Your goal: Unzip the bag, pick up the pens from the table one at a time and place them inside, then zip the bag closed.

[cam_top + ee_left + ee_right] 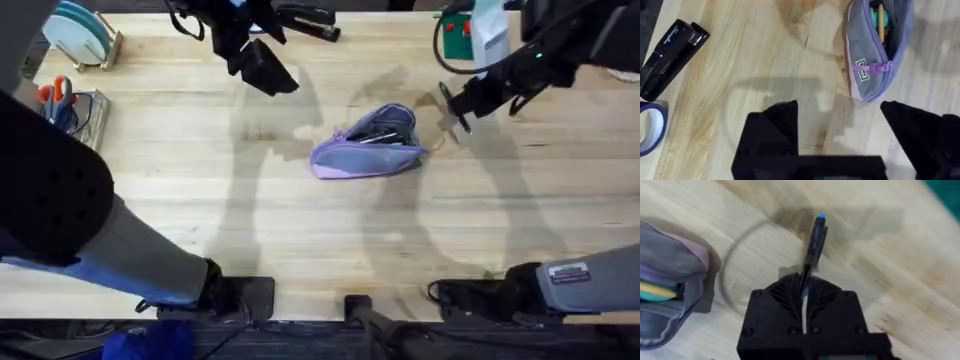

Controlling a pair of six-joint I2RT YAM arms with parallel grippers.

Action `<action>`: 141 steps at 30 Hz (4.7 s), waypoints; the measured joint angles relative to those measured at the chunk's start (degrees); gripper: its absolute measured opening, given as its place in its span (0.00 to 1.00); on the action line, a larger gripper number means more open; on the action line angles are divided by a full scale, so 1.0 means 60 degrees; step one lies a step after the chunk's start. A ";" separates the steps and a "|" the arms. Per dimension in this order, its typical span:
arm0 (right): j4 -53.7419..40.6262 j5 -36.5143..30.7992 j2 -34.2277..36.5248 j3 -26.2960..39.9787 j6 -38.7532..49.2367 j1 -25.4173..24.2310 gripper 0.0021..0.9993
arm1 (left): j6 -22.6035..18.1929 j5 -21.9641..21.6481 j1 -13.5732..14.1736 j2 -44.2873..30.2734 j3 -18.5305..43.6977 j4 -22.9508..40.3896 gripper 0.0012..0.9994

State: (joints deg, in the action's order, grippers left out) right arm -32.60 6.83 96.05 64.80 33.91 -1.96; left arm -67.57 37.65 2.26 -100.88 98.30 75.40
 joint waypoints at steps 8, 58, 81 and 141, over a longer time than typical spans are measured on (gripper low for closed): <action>0.0144 0.0007 -0.1376 0.0000 0.0000 0.0000 0.03 | 0.0000 0.0003 0.0000 0.0000 0.0000 0.0000 1.00; -0.1216 0.7426 -0.3988 0.0000 0.7431 0.1287 0.03 | 0.0000 0.0003 0.0000 0.0000 0.0000 0.0000 0.99; -0.2404 0.5282 -0.2247 0.0000 0.7664 0.2187 0.03 | 0.0000 0.0001 0.0000 0.0000 0.0000 0.0000 0.99; -0.1693 0.5082 0.0073 0.0000 0.9217 0.2851 1.00 | 0.0000 0.0003 0.0000 0.0000 0.0000 0.0000 0.99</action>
State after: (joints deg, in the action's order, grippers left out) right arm -42.76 37.32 96.49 64.79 89.21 15.15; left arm -67.57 37.67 2.26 -100.88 98.30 75.40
